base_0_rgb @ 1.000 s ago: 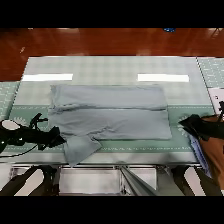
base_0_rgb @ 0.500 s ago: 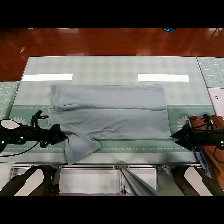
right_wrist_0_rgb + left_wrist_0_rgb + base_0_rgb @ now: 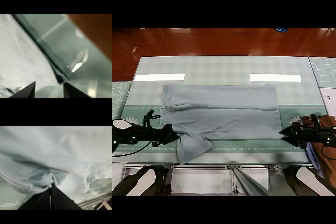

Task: Fold the shirts.

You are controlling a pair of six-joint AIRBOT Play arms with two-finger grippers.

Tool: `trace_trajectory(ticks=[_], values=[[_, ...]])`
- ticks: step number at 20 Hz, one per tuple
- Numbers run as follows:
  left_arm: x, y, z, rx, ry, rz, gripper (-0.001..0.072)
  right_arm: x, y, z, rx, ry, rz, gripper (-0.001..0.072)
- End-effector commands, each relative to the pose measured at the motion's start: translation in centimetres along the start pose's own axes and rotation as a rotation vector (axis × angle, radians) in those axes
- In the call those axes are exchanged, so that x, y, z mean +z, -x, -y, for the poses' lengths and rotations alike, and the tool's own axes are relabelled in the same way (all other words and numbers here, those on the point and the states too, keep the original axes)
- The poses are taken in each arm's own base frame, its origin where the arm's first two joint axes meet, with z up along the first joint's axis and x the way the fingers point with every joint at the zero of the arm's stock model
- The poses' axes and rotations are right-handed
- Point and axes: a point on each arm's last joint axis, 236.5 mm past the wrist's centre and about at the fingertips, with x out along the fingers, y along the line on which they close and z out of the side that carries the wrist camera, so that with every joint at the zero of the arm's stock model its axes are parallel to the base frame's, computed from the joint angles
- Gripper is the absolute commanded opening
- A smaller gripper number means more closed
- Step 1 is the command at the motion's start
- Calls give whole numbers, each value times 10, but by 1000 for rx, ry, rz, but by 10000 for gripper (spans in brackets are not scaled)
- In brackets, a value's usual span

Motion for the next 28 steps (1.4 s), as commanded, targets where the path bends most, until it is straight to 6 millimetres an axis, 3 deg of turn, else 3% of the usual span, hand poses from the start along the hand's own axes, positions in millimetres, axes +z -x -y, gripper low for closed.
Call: trace_trajectory(ticks=[1, 17, 20, 22, 24, 28], values=[[0, 0, 0, 0, -2, 1, 23, 15, -1, -1, 11, -1, 53, 411], [1, 0, 0, 1, -2, 3, 23, 12, -5, -9, 52, 35, -43, 401], [1, 0, 0, 1, -2, 3, 24, -2, -18, -14, 17, 110, -105, 393], [1, 0, 0, 1, -2, 2, 23, -1, -25, -18, 7, 123, -102, 295], [1, 0, 0, 1, -2, 3, 24, 0, -25, -24, 26, 161, -98, 26], [10, 8, 6, -5, -35, 22, 23, 6, -9, -40, 38, 236, -115, 25]])
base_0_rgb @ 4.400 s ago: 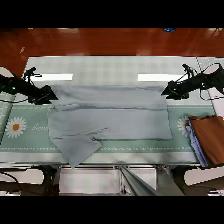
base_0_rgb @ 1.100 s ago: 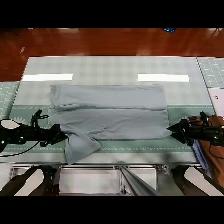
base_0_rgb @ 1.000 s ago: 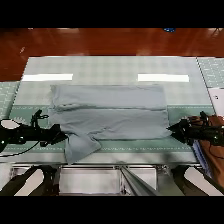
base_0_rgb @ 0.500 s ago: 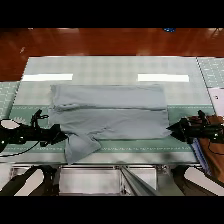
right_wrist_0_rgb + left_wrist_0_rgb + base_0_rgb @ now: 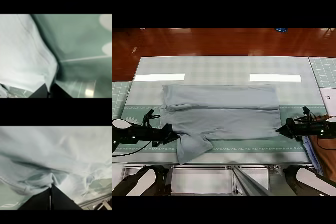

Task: Fold the shirts.

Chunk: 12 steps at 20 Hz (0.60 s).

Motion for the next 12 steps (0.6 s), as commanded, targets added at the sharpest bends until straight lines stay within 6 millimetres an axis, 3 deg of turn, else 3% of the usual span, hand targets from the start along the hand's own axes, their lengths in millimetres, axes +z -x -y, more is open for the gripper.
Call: trace_trajectory(ticks=[1, 4, 8, 12], values=[[14, 14, 10, -10, -37, 33, 23, 7, 15, -21, 27, 74, -19, 25], [48, 44, 31, -20, -99, 126, 23, 29, 32, -40, 37, 93, 34, 25], [102, 84, 66, -54, -155, 295, 23, 47, 37, -69, 30, 194, 84, 25], [148, 97, 86, -78, -165, 322, 23, 75, 47, -112, 74, 273, 171, 25]])
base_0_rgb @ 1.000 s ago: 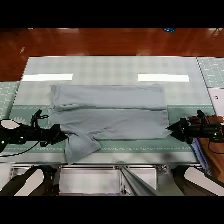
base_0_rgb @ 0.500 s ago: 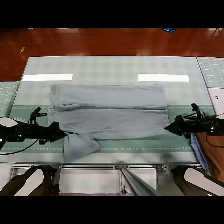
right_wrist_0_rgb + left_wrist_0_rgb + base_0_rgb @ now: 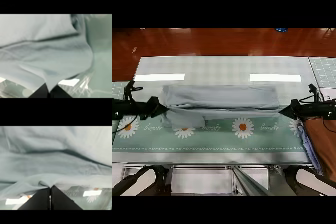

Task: Fold the shirts.

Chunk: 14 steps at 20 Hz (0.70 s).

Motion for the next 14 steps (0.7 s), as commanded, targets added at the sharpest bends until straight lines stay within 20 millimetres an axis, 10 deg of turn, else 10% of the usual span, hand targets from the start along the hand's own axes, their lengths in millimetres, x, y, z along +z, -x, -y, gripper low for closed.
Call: trace_trajectory(ticks=[1, 14], values=[[48, -4, 11, -17, -16, 36, 23, 28, 0, -31, 29, 71, 49, 25], [141, -73, 22, -19, -40, 1, 23, 118, -29, -37, 54, 25, 154, 25]])
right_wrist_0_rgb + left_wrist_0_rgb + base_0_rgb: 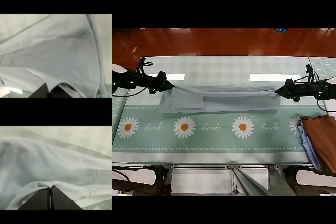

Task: Fold the shirts.

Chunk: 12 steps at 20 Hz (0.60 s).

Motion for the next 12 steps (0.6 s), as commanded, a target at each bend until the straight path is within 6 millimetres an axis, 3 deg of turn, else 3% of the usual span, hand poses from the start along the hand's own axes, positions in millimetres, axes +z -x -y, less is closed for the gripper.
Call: trace_trajectory(ticks=[1, 4, 6, 7, 8, 9, 12], values=[[20, -10, -1, -2, 3, 8, 23, 24, -11, 2, 19, -23, 23, 25], [23, -14, -3, -2, -14, 3, 23, 32, -23, 5, 39, -45, 21, 25], [14, -20, -6, -6, -19, -39, 26, 39, -33, 8, 33, -50, 43, 31], [8, -22, -8, -9, -13, -65, 81, 43, -38, 11, 22, -54, 61, 159], [1, -23, -8, -12, -12, -96, 342, 45, -43, 12, 12, -51, 74, 406], [-6, -21, -9, -9, -18, -127, 508, 47, -45, 12, 0, -38, 85, 421], [-12, 14, -33, 104, -29, -185, 508, 49, -26, -2, 40, -15, 63, 421]])
